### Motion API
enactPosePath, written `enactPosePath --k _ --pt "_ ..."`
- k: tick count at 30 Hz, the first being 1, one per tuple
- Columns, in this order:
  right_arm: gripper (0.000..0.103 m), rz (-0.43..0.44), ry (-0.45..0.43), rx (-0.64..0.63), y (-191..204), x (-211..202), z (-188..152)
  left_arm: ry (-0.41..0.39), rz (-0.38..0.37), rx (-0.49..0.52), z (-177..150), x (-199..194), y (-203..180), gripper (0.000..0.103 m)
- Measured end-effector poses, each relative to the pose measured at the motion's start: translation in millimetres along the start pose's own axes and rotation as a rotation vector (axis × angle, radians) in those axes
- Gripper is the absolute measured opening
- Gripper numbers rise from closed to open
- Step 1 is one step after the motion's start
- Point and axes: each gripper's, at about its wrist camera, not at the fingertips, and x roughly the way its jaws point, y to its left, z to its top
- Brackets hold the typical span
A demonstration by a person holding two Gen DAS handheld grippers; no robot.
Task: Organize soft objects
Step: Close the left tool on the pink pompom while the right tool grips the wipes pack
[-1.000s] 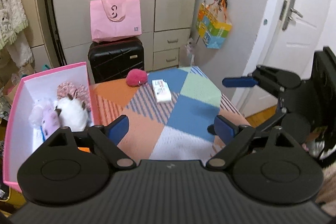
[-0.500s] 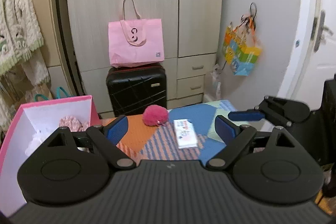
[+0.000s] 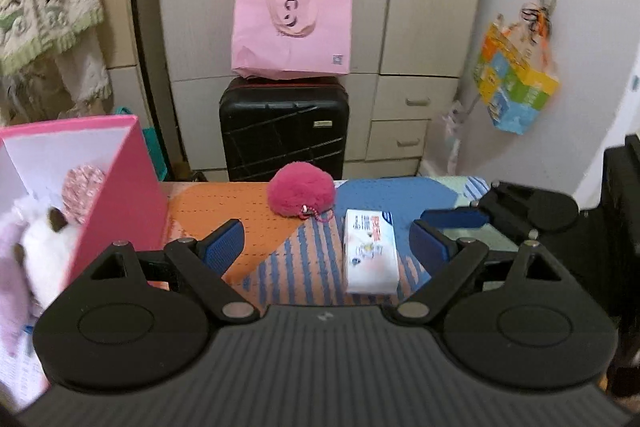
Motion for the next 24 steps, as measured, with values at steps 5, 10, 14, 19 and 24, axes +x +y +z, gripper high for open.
enactPosePath --k 5,10,14,19,24 --pt "0.090 0.031 0.017 -0.041 -6 11 2 -0.052 0.004 -0.041 3 24 -7 0.090" --pt "0.090 0.035 0.019 -0.116 -4 21 8 -0.032 0.046 -0.094 7 61 -2 0.089" --pt "0.090 0.052 0.022 -0.114 -7 27 11 -0.004 0.141 -0.074 12 85 0 0.088" --pt "0.090 0.082 0.010 -0.150 -8 30 10 0.013 0.132 -0.100 18 100 4 0.089" --pt "0.094 0.079 0.029 -0.128 -11 38 11 0.007 0.144 -0.184 16 117 10 0.088"
